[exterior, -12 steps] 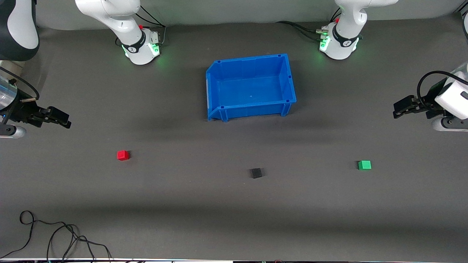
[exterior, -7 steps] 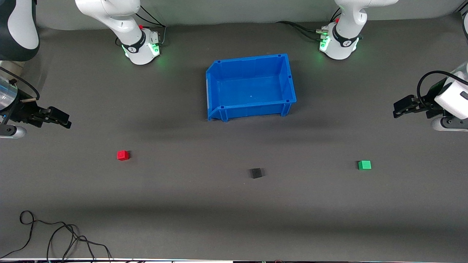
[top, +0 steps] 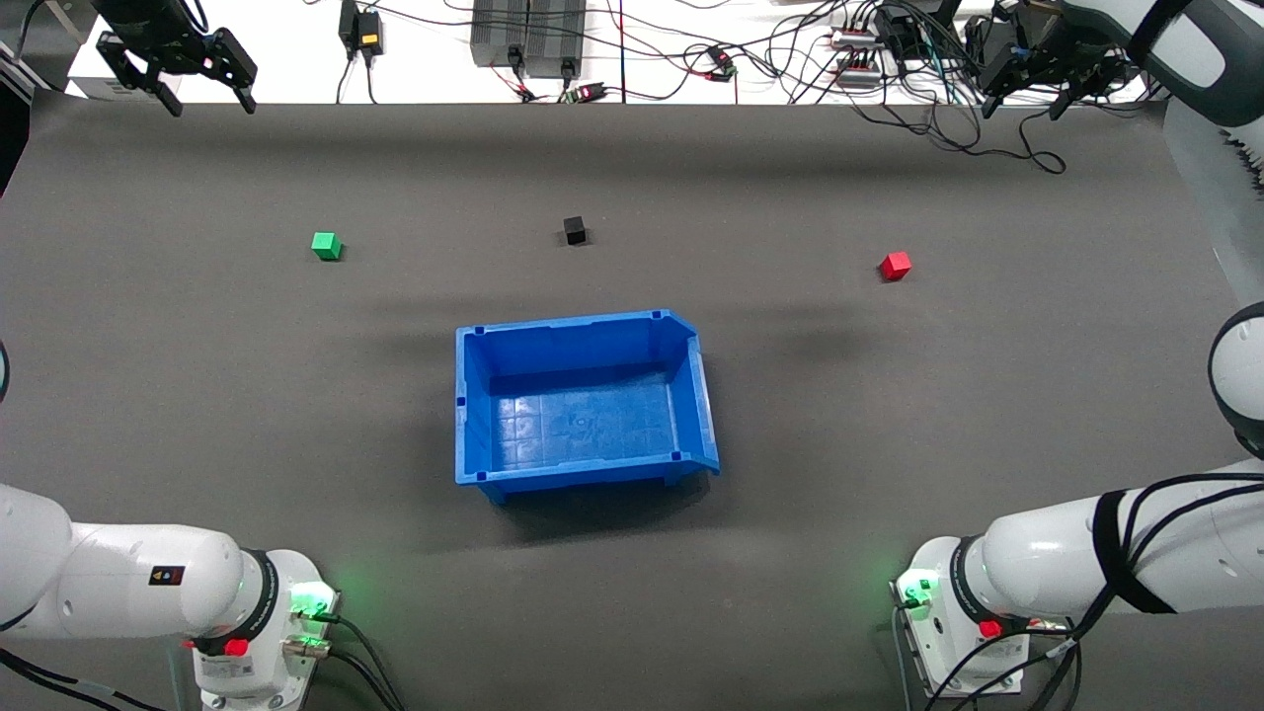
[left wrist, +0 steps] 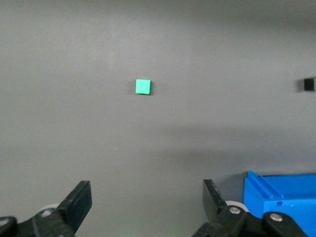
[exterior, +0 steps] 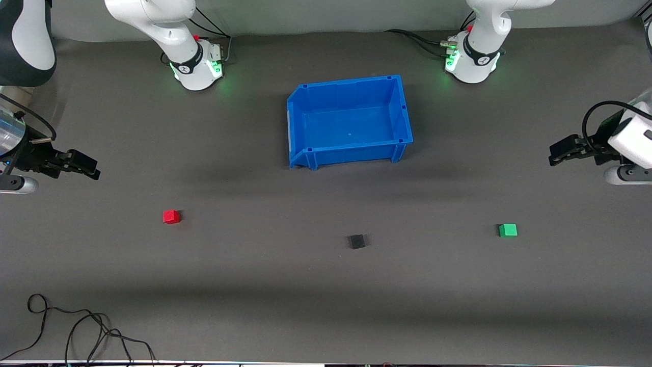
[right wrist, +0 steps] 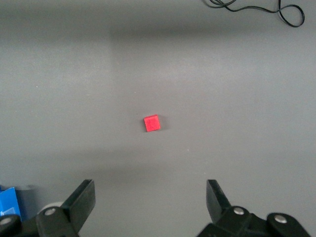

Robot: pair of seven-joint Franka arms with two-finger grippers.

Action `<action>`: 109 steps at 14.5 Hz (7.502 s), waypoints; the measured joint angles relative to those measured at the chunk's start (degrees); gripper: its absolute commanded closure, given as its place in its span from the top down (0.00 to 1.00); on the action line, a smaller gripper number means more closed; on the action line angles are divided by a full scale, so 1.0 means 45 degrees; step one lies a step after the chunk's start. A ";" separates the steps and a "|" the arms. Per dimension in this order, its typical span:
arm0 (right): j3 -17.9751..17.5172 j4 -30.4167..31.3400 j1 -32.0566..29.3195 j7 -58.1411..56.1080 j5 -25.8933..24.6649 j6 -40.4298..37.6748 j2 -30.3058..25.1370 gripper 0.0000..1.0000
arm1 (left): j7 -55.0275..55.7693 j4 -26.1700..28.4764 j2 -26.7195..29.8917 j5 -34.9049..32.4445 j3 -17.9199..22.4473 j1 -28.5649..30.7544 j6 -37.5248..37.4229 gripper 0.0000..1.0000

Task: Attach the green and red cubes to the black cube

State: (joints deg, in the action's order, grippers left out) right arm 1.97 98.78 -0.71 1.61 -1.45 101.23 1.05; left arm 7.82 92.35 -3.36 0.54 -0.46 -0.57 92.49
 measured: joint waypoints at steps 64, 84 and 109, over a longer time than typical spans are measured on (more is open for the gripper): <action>-0.0017 0.1884 0.0204 -0.0095 0.1111 0.6952 0.7488 0.00 | 0.8474 0.2634 -0.7151 1.0104 -0.0652 0.2463 0.8370 0.34; 0.0064 -0.1450 0.4117 1.7252 0.5378 0.7719 0.7007 0.00 | 1.4845 0.1440 -0.8386 1.1987 -0.0869 -0.4817 1.3609 0.30; 0.0042 -0.7335 0.7987 2.8257 0.2376 0.5732 1.2601 0.00 | 1.5831 -0.0173 -0.9572 1.1492 -0.0860 -0.6314 1.3632 0.26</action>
State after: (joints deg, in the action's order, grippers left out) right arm 2.16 65.77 35.23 128.76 9.24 127.02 57.75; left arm 79.06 91.57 -46.43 52.25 -4.33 -28.98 153.83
